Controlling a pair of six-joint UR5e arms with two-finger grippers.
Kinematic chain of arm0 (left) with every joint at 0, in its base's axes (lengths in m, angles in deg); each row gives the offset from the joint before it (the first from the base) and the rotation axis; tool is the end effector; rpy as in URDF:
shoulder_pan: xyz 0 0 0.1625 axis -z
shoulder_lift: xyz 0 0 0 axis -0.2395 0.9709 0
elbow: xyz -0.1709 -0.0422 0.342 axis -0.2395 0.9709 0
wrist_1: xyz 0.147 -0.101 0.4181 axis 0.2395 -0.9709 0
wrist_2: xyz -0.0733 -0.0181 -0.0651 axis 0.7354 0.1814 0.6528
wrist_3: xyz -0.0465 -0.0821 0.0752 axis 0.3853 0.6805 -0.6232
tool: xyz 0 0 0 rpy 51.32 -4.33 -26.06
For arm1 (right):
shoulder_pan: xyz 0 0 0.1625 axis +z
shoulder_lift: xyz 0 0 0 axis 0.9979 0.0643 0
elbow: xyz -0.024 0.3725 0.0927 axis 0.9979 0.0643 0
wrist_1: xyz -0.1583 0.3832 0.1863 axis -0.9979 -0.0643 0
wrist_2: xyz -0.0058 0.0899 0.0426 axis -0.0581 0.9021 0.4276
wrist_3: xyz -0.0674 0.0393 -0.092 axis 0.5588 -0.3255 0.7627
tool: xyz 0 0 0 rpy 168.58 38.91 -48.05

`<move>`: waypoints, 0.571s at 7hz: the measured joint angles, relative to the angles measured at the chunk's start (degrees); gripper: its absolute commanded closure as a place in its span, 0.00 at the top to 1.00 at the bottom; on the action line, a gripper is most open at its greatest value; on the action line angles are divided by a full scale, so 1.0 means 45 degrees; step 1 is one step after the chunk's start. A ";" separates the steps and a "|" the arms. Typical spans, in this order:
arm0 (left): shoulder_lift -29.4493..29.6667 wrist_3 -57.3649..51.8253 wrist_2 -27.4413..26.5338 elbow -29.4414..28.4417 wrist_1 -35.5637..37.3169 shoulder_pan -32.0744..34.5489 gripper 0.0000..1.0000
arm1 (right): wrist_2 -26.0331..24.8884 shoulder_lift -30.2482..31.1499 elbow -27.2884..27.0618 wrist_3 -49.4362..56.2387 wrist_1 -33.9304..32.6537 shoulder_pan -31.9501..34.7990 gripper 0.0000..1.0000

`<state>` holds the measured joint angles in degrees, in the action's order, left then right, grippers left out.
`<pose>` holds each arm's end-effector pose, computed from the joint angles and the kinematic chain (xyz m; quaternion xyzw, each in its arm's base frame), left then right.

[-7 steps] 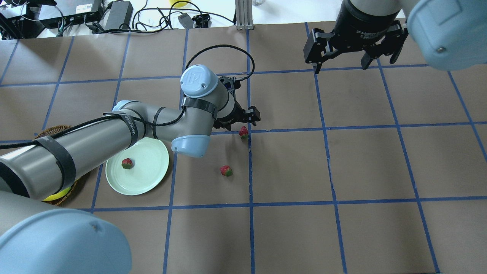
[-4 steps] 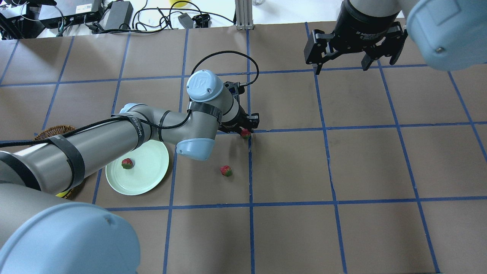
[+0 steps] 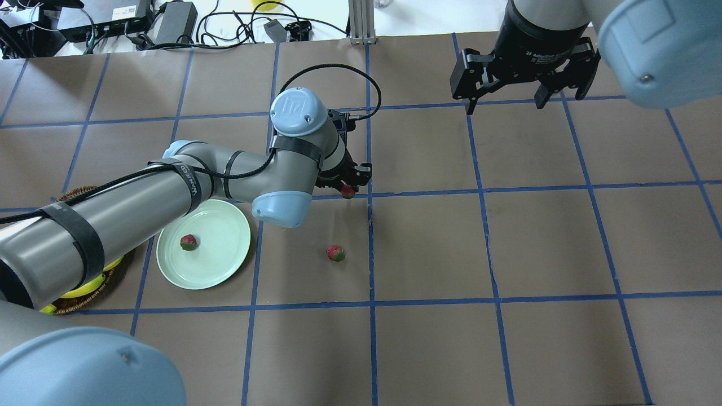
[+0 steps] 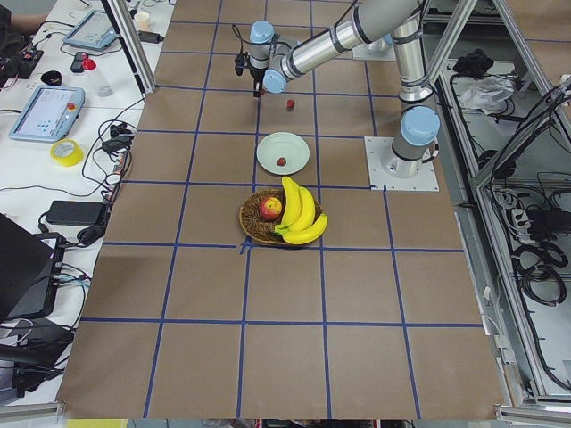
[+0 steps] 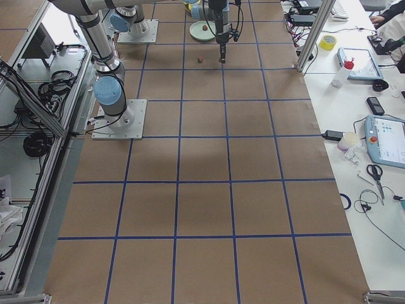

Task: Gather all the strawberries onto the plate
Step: 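Carry the strawberry onto the plate and release it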

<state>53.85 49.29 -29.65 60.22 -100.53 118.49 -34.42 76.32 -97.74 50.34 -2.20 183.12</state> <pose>-0.2952 -0.5614 0.1188 -0.0397 -0.9968 0.0430 0.0540 0.1927 -0.5245 0.4679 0.0163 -0.9983 0.0546 0.0116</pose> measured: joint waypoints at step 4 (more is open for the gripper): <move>-0.1334 -0.3318 -0.2187 -0.0186 -0.5220 -0.4103 0.00 | -0.0018 0.0003 -0.0058 0.0000 -0.0014 -0.0009 1.00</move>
<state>47.85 34.35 -39.49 59.39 -124.02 100.03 -34.50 76.33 -98.01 50.34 -2.27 183.08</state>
